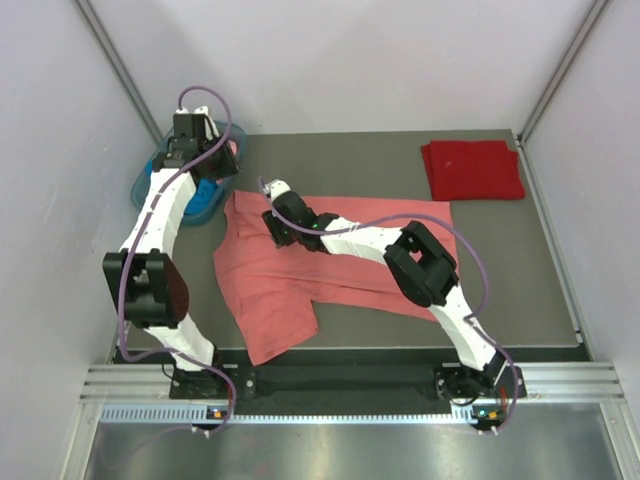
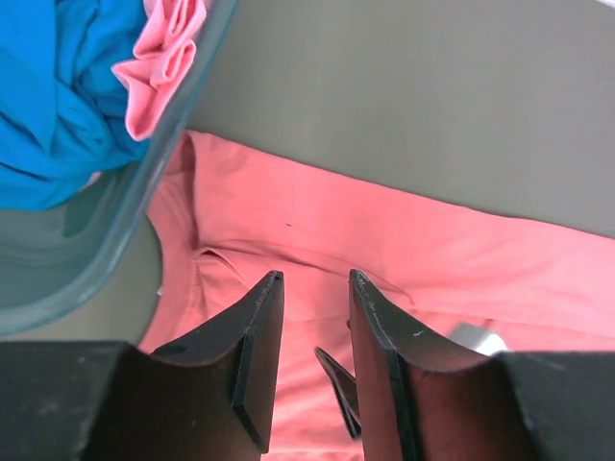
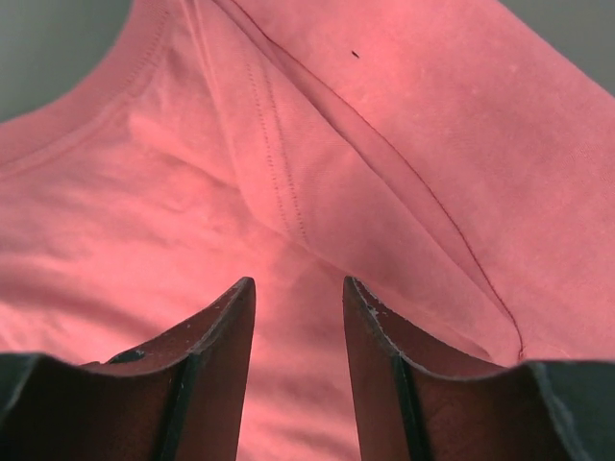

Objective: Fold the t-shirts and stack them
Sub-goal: Fold the tshirt

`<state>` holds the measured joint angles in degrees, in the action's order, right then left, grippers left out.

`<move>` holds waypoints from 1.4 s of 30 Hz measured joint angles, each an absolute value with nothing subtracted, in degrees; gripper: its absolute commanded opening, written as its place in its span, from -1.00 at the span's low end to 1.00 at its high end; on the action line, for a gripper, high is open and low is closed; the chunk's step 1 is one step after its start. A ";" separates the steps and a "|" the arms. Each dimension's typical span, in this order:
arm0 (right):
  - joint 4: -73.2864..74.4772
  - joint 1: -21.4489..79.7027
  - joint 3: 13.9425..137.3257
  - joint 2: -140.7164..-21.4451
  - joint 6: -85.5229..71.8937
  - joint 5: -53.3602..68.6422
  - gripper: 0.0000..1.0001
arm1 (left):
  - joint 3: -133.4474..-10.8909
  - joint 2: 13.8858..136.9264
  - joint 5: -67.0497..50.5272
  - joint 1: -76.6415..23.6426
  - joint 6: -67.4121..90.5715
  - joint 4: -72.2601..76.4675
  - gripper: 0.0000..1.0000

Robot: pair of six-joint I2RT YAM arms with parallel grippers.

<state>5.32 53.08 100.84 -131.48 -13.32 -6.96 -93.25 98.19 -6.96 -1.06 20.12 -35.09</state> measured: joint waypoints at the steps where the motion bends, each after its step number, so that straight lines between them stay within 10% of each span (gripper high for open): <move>1: 5.78 53.10 101.32 -131.94 -12.99 -7.22 -0.15 | -91.98 97.12 -7.09 -1.08 20.69 -34.24 -0.22; 16: 8.51 53.10 107.04 -136.27 -11.03 -10.11 -0.30 | -84.23 94.98 -7.92 -0.89 23.07 -30.26 -0.22; 24: 8.99 53.10 109.27 -137.29 -10.55 -11.60 -1.00 | -83.74 94.98 -7.51 -0.80 23.09 -29.89 -0.22; 36: 8.56 53.08 109.14 -137.43 -10.04 -11.94 -1.00 | -82.78 94.98 -4.60 0.56 23.20 -29.56 -0.22; 38: 8.23 53.10 109.14 -137.38 -10.04 -11.94 -0.62 | -82.61 94.98 -4.45 1.06 23.53 -29.56 -0.21; 42: 8.19 53.10 109.14 -137.36 -10.00 -11.90 -0.46 | -81.93 94.98 -4.47 1.37 24.05 -29.50 -0.22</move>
